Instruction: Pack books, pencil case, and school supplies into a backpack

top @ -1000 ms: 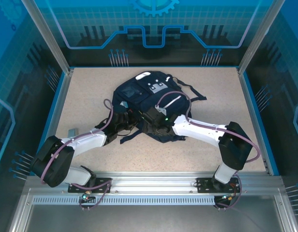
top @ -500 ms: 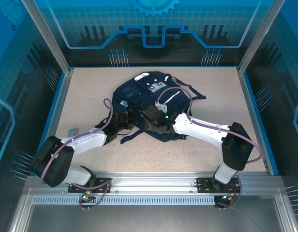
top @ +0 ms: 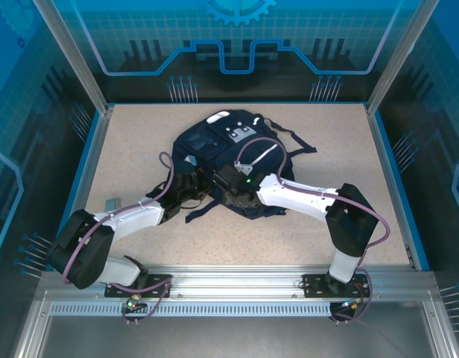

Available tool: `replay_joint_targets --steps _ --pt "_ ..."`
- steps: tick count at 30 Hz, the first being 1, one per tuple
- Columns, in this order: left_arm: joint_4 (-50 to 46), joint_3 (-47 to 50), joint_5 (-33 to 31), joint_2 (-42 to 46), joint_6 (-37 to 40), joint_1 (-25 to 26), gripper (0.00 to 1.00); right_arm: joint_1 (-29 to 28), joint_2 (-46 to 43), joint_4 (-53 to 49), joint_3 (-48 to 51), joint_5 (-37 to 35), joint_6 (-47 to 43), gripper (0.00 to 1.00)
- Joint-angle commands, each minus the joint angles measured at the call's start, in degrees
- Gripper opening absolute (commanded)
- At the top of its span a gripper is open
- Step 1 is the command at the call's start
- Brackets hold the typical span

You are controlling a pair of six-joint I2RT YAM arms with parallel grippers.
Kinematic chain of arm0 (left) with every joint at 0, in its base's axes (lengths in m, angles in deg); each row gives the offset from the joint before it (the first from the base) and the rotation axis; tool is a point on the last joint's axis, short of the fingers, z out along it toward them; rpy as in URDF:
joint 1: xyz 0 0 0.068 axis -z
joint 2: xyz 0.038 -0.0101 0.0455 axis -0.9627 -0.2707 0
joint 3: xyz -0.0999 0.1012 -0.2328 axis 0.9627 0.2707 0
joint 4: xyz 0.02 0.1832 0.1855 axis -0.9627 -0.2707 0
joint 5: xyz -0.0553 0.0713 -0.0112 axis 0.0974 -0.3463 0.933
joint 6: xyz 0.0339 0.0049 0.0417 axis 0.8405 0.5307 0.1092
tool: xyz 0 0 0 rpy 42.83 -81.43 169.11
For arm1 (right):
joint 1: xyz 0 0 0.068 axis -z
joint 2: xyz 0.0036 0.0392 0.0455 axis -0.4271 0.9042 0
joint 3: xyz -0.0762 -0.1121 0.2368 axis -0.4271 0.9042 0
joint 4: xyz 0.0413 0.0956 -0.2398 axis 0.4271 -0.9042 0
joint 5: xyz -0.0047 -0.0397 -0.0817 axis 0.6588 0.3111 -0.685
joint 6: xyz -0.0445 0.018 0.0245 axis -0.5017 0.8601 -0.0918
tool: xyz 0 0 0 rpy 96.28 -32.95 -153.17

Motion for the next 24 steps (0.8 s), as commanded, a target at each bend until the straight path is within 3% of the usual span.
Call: replay_joint_targets --steps 1,4,6,12,16,24 --pt "2.1 -2.6 4.2 2.3 1.7 0.4 0.00 0.2 -0.8 5.4 -2.6 0.2 -1.4 0.81" --pt "2.2 -2.7 4.4 2.1 1.5 0.5 0.00 0.3 -2.6 7.9 -1.4 0.2 -1.5 0.95" --pt "2.3 -2.9 4.6 2.1 1.3 0.4 0.00 0.7 -3.2 8.9 -0.9 0.0 -0.5 0.96" --pt "2.2 -3.0 4.9 2.3 1.3 0.4 0.00 2.1 -2.5 6.6 -0.9 -2.8 6.2 0.85" --pt "2.3 -2.6 4.9 2.4 1.1 0.5 0.00 2.7 -3.0 5.7 -0.5 -4.1 10.6 0.84" --pt "1.7 -2.7 4.4 2.9 1.4 0.4 0.00 3.0 -5.8 6.2 1.9 -3.4 11.2 0.64"
